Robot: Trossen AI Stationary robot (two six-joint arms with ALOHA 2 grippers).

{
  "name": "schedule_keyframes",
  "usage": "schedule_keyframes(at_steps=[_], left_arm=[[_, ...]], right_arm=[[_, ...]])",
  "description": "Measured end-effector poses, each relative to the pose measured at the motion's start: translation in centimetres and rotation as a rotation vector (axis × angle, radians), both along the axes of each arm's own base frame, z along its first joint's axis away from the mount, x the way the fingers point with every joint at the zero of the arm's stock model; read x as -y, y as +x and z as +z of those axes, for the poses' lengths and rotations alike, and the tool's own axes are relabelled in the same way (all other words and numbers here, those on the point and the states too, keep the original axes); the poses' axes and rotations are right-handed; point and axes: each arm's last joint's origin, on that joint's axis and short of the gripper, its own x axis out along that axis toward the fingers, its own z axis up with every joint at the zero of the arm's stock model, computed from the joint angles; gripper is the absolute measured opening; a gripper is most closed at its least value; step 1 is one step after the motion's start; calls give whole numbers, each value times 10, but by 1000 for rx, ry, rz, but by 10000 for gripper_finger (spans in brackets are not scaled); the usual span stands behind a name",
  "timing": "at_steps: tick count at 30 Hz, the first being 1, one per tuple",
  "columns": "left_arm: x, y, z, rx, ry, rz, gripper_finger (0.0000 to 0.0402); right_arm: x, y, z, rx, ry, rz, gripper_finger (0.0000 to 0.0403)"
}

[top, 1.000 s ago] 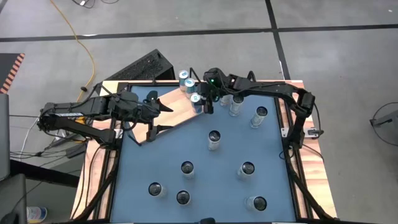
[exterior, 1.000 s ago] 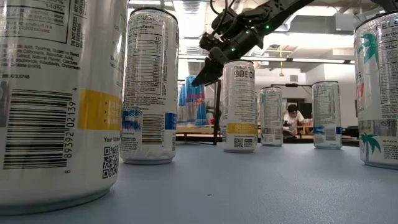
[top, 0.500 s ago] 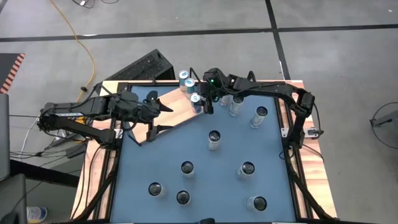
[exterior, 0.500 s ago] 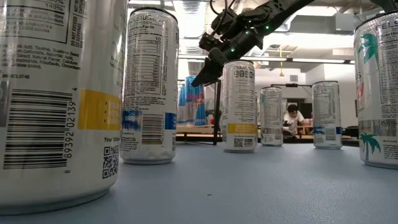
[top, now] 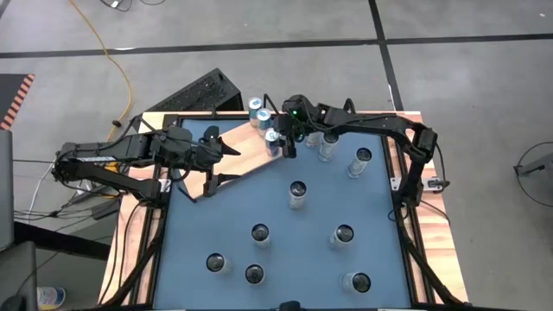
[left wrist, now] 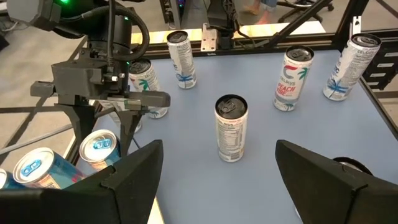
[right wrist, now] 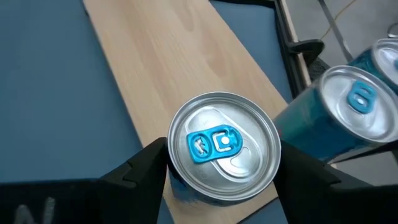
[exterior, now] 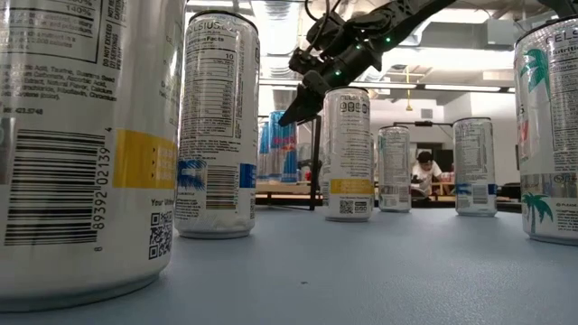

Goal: Place canned beverage on shelf
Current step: Adjust the blue soda cans on the shelf

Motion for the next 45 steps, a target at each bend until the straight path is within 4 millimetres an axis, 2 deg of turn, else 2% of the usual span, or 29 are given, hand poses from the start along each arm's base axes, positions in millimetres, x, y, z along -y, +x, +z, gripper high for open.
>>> schedule_keyframes(at_steps=[45], left_arm=[[0, 0, 0, 0, -1, 0, 297]], right_arm=[[-1, -1, 1, -19, -13, -8, 264]])
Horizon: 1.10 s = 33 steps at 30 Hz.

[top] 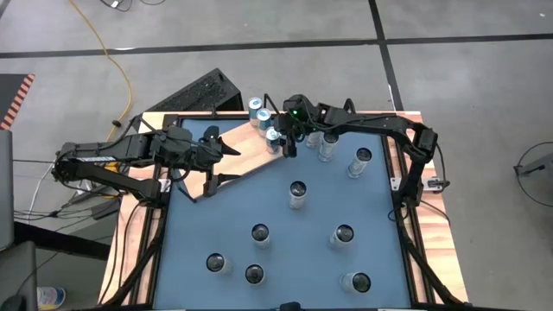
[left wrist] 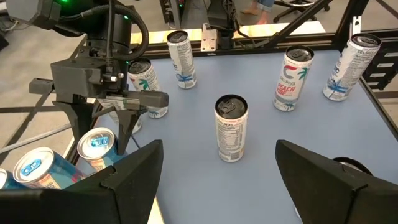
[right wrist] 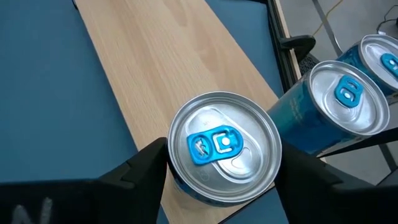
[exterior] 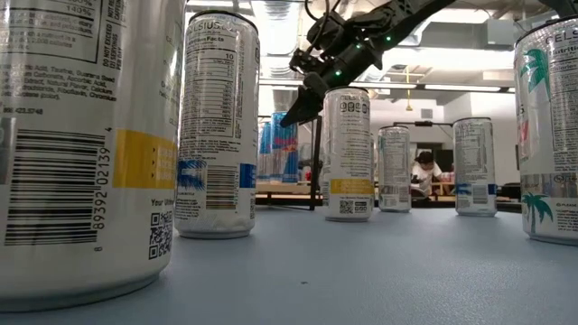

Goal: Place canned beverage on shelf
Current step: Adjust the blue soda cans on the shelf, then put the middle white and yellow soda can on the shelf

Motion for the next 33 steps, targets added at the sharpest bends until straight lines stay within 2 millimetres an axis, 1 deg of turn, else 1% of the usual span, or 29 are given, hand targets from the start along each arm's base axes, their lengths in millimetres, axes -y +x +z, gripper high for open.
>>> schedule_keyframes(at_steps=[6, 10, 13, 16, 21, 27, 33], left_arm=[[0, 0, 0, 0, 0, 0, 297], [0, 0, 0, 0, 0, 0, 297], [0, 0, 0, 0, 0, 0, 297], [0, 0, 0, 0, 0, 0, 297], [0, 0, 0, 0, 0, 0, 297], [0, 0, 0, 0, 0, 0, 297], [0, 0, 0, 0, 0, 0, 297]], right_arm=[[0, -1, 13, -24, -2, 6, 286], [0, -1, 17, -34, 0, 7, 297], [0, -1, 18, -39, -32, 17, 297], [-3, 0, 19, -61, -100, 16, 297], [-5, -3, 28, -43, -141, 18, 297], [-5, -5, 34, -27, -167, 12, 297], [-3, -2, 48, 7, -217, -5, 296]])
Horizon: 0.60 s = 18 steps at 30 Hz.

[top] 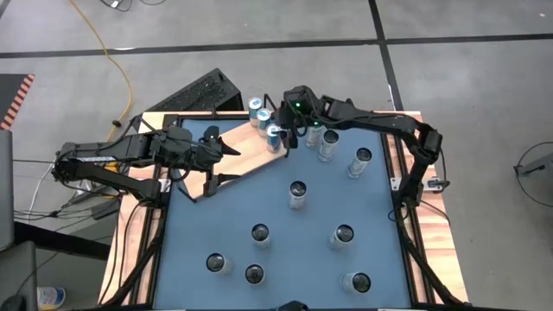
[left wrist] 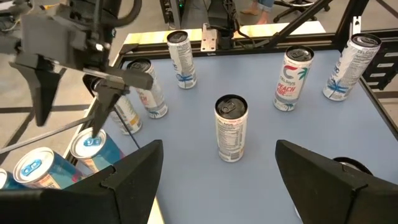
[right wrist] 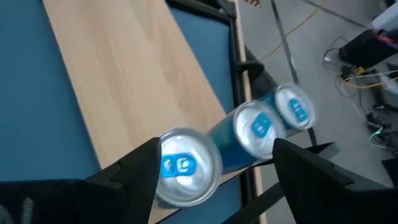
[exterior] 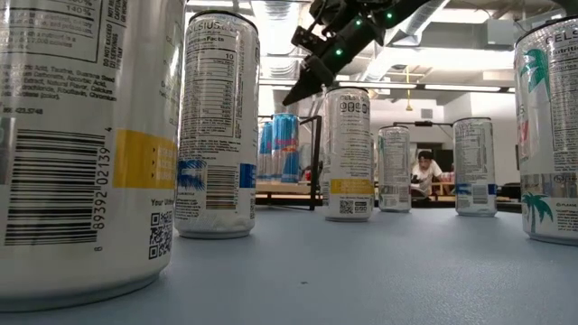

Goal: Place canned beverage on shelf
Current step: Put the middle white and yellow soda can on the shelf

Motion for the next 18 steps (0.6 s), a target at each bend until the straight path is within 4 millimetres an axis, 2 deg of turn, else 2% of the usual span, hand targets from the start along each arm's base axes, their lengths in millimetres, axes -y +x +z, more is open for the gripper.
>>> schedule_keyframes(at_steps=[10, 13, 16, 18], left_arm=[[-2, 0, 0, -4, 48, 51, 297], [-7, 2, -5, 19, 103, 214, 297], [-19, 5, -23, -4, 191, 439, 297], [-30, 6, -35, -7, 204, 516, 296]], right_arm=[[4, 4, 9, 49, -145, -59, 295], [4, 6, 12, 99, -129, -117, 295], [-2, 4, 12, 73, -123, -144, 295], [-10, 2, 16, 51, -124, -132, 295]])
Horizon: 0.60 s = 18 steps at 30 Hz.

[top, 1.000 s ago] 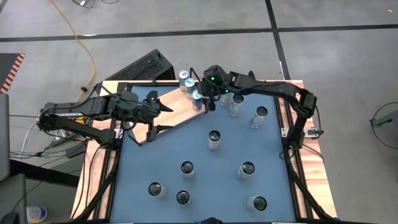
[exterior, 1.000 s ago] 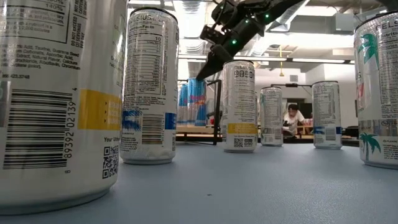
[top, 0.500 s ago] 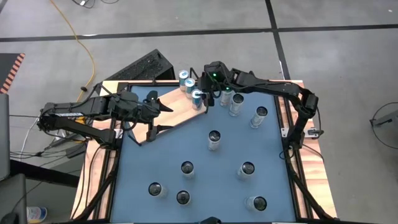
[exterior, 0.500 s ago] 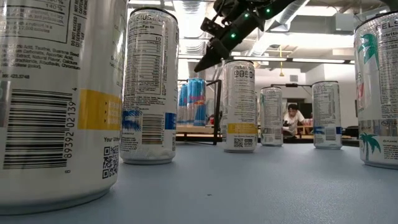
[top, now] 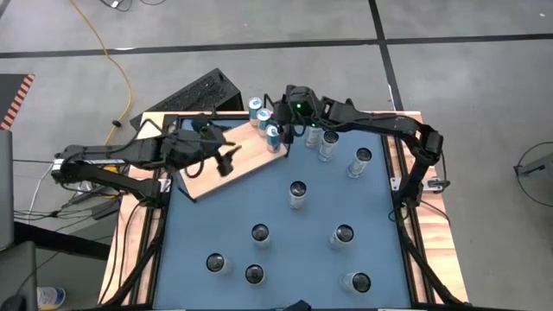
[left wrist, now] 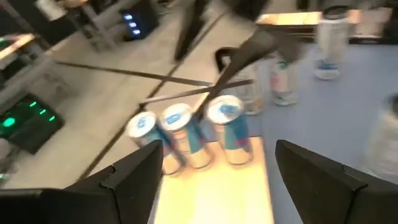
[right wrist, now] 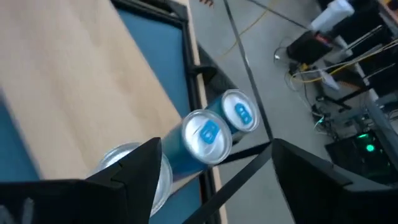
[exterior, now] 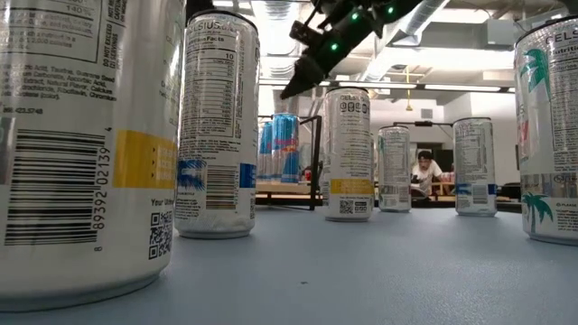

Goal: Place canned beverage on shelf
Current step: Put the middle white and yellow soda can on the shelf

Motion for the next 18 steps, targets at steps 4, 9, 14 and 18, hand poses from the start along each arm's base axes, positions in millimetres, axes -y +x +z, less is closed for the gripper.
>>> schedule_keyframes(at_steps=[4, 9, 14, 18], left_arm=[[-27, 3, -15, 100, -96, -99, 288], [-60, -4, -17, 214, -88, -50, 274], [-72, -9, -16, 280, -196, -113, 270], [-65, -6, -15, 325, -305, -294, 270]], right_arm=[[-25, -13, 27, 25, -34, 30, 295], [-66, -45, 67, 69, -44, 83, 294], [-88, -93, 88, -4, -30, -73, 294], [-79, -130, 85, -116, 72, -255, 294]])
